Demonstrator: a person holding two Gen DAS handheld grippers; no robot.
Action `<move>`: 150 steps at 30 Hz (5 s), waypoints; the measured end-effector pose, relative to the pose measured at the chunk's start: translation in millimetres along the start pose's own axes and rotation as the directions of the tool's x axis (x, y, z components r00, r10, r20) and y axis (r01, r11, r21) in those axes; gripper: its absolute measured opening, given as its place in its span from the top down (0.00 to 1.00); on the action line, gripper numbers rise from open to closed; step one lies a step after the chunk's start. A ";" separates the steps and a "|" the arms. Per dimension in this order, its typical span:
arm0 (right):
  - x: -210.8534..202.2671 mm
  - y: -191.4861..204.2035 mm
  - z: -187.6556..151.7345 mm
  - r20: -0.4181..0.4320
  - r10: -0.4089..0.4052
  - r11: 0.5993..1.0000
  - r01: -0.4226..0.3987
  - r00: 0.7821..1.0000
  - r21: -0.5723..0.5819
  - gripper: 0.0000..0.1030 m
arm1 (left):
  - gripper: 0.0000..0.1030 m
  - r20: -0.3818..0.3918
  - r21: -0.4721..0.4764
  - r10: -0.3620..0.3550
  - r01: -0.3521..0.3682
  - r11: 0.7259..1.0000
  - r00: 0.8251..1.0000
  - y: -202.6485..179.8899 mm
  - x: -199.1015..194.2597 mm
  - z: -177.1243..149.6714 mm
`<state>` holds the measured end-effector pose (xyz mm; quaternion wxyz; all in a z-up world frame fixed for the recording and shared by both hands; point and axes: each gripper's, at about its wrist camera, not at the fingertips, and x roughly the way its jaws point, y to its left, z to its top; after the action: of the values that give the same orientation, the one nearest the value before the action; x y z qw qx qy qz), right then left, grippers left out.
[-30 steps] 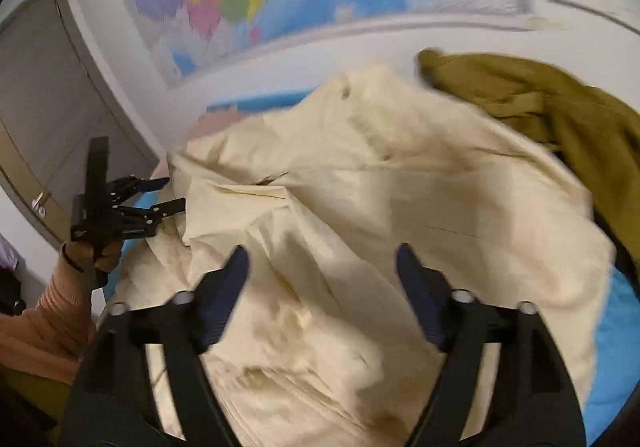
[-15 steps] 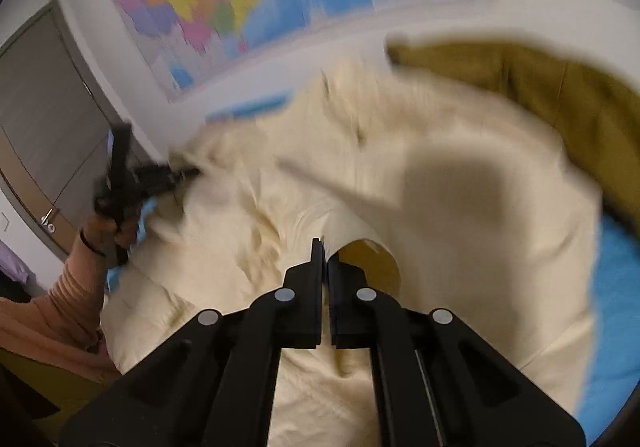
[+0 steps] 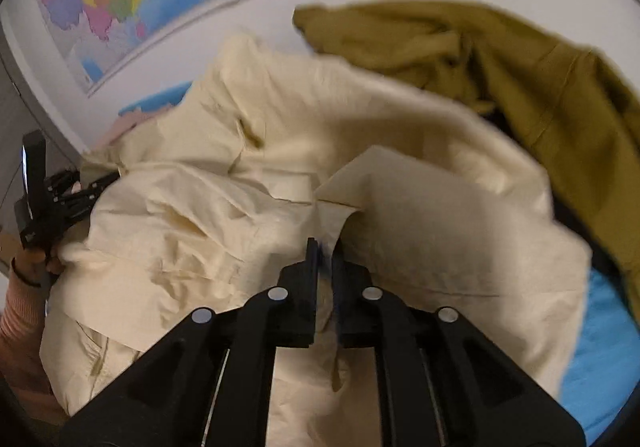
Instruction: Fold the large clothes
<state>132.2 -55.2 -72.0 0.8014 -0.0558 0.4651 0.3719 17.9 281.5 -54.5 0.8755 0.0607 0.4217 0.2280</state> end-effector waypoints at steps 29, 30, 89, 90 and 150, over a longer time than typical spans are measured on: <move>-25.9 78.0 -21.0 0.012 0.152 0.965 -0.145 0.988 -0.219 0.60 | 0.34 0.014 0.203 -0.219 0.211 0.956 0.976 -44.5 -49.2 -31.6; -24.7 80.1 -22.2 0.007 0.147 0.963 -0.141 0.989 -0.231 0.60 | 0.34 0.022 0.204 -0.221 0.212 0.956 0.975 -45.6 -54.5 -32.2; -178.9 -45.4 -163.9 0.225 0.133 0.967 -0.176 0.965 0.183 0.13 | 0.14 0.067 -0.320 -0.512 0.504 0.802 0.856 77.4 -129.9 -192.6; -178.6 -50.3 -169.5 0.220 0.133 0.964 -0.178 0.967 0.200 0.13 | 0.13 0.064 -0.317 -0.526 0.517 0.795 0.848 74.4 -129.9 -196.6; -242.1 29.1 -168.0 0.401 0.440 0.871 -0.490 0.804 0.026 0.84 | 0.77 0.168 -0.387 -0.724 0.721 0.575 0.668 81.4 -182.6 -162.1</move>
<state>-75.2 -239.3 31.8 0.7622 0.1854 0.3221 0.5300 -233.3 257.7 -3.6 0.8811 -0.3077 0.3535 -0.0628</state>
